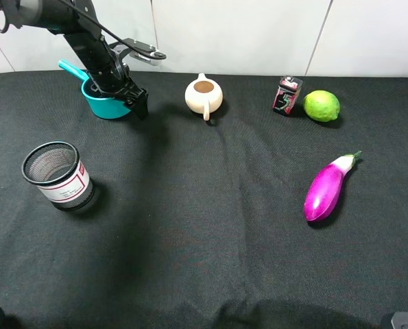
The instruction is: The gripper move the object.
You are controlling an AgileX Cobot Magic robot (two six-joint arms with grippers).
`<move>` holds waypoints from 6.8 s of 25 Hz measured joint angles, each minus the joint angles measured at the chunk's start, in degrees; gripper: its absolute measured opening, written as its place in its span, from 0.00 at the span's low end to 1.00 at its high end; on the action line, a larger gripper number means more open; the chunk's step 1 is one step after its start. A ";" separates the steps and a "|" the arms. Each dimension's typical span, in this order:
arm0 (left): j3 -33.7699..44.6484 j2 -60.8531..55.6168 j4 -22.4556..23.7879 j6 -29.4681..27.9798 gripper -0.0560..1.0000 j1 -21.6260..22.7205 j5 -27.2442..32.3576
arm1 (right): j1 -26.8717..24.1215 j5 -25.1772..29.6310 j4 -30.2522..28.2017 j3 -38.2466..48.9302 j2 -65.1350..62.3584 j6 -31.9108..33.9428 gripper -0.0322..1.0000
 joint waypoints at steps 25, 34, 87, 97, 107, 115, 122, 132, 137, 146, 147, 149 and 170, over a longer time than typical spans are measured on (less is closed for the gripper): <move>-0.29 -0.05 0.38 0.06 0.08 0.00 -1.72 | 0.00 0.00 0.00 0.00 0.00 0.00 0.70; -0.29 -0.05 0.39 0.06 0.07 0.00 -1.72 | 0.00 0.00 0.05 0.00 0.00 0.00 0.70; -1.58 -13.93 4.14 -7.84 0.07 -24.62 18.69 | 0.00 0.00 0.05 0.00 0.00 0.00 0.70; -1.58 -13.93 4.19 -8.27 0.07 -35.11 18.80 | 0.00 0.00 0.05 0.00 0.00 0.00 0.70; -1.58 -13.93 4.25 -8.50 0.07 -44.02 18.85 | 0.00 0.00 0.05 0.00 0.00 0.00 0.70; -1.58 -13.93 4.32 -8.50 0.07 -48.48 18.85 | 0.00 0.00 0.05 0.00 0.00 0.00 0.70; -1.58 -13.93 4.37 -8.50 0.07 -49.52 18.06 | 0.00 0.00 0.05 0.00 0.00 0.00 0.70; 0.21 -13.84 6.66 -8.50 0.07 -51.07 15.92 | 0.00 0.00 0.05 0.00 0.00 0.00 0.70; 0.34 -12.00 7.24 -8.50 0.07 -51.31 14.84 | 0.00 0.00 0.05 0.00 0.00 0.00 0.70; 0.78 -8.06 7.44 -7.88 0.07 -51.88 12.52 | 0.00 0.00 0.11 0.00 0.00 0.00 0.70; 0.94 -7.82 7.44 -7.76 0.07 -51.88 12.09 | 0.00 0.00 0.11 0.00 0.00 0.00 0.70; 1.42 -7.26 7.38 -7.62 0.07 -51.88 11.45 | 0.00 0.00 0.11 0.00 0.00 0.00 0.70; 7.21 -5.00 7.19 -3.12 0.08 -51.88 0.54 | 0.00 -0.05 0.29 0.00 0.00 0.00 0.70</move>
